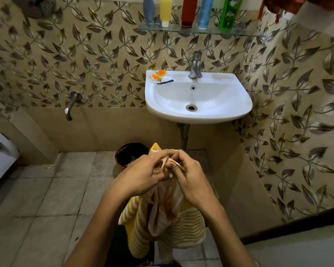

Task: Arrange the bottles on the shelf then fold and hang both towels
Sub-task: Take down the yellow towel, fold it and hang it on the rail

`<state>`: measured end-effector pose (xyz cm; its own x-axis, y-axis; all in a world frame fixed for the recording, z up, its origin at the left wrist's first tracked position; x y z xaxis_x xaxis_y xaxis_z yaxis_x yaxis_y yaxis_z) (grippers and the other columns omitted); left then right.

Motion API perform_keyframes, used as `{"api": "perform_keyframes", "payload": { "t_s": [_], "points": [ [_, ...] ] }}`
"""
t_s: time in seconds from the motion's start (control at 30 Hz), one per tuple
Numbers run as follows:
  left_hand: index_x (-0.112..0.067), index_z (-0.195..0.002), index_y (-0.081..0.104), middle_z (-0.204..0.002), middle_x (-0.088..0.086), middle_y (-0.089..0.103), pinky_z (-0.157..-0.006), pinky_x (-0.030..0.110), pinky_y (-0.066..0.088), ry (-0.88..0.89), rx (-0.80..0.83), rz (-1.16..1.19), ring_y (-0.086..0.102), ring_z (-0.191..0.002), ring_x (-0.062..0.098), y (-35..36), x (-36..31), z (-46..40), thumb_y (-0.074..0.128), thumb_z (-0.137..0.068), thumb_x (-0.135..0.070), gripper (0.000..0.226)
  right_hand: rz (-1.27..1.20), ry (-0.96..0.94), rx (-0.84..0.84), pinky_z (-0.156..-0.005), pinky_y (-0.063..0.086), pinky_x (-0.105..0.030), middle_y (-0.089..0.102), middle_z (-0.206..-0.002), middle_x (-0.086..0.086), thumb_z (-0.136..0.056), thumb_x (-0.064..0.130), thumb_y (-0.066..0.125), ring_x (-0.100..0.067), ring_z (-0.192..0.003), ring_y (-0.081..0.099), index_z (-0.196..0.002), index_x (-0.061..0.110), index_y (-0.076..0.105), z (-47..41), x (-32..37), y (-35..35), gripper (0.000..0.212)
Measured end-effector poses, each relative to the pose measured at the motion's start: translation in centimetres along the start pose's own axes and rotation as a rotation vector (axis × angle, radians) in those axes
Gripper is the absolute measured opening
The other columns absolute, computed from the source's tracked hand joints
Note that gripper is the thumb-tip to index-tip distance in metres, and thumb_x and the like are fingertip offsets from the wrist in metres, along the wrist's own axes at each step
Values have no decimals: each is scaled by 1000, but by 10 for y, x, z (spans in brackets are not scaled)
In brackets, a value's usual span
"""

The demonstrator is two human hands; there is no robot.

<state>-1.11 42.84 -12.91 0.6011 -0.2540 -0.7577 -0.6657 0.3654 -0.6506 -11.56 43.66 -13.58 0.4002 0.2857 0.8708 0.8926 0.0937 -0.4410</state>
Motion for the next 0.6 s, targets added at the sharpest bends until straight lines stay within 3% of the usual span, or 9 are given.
{"api": "perform_keyframes", "payload": {
  "t_s": [0.1,0.17,0.27,0.37,0.5,0.6],
  "points": [
    [-40,-89,61,-83,-8,65,-70,37,48,19,-72,-111,59,-79,7,-5,2,-2,66,-82,-31,13,-82,8,-14,-57,42,-13,62,-75,20,-91,31,58,2,-67,59,-80,30,46,0,2,-1,16],
    [-37,-65,50,-64,-7,54,-57,33,39,17,-145,-168,50,-63,6,-13,3,-2,64,-82,-34,22,-78,-6,-43,-60,41,-12,61,-79,16,-92,27,58,0,-68,57,-83,32,46,1,1,-4,16],
    [-34,-63,45,-62,-8,51,-60,33,39,59,-214,-125,50,-63,7,-20,-4,3,60,-86,-35,28,10,-39,-79,-71,44,-11,56,-95,13,-93,19,55,-2,-83,56,-95,31,50,2,-2,-8,13],
    [-34,-70,47,-67,-12,54,-62,27,38,127,-287,-99,53,-68,5,-29,-15,9,58,-88,-30,22,60,-23,-123,-75,48,-16,52,-97,15,-89,6,52,-4,-89,56,-96,25,53,7,-11,-13,21],
    [-17,-75,53,-65,-8,53,-60,24,38,194,-411,-37,51,-65,8,-43,-29,16,53,-85,-30,17,231,76,-159,-66,49,-29,53,-86,10,-79,1,56,-8,-78,53,-87,17,55,12,-35,-18,18],
    [-17,-78,56,-67,-6,57,-58,21,38,166,-515,12,54,-66,8,-52,-29,22,53,-86,-31,17,321,224,-165,-61,45,-28,53,-82,5,-77,1,58,-7,-71,51,-80,18,54,17,-58,-22,18]
  ]
}}
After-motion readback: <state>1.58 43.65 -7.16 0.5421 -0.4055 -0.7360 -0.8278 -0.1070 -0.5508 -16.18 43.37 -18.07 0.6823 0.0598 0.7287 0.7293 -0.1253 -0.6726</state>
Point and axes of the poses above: each hand's wrist, its own z-axis away from the middle knuckle, its own y-axis out of the palm, x = y × z, the point moved 8 cm from there along -z, towards the middle knuckle
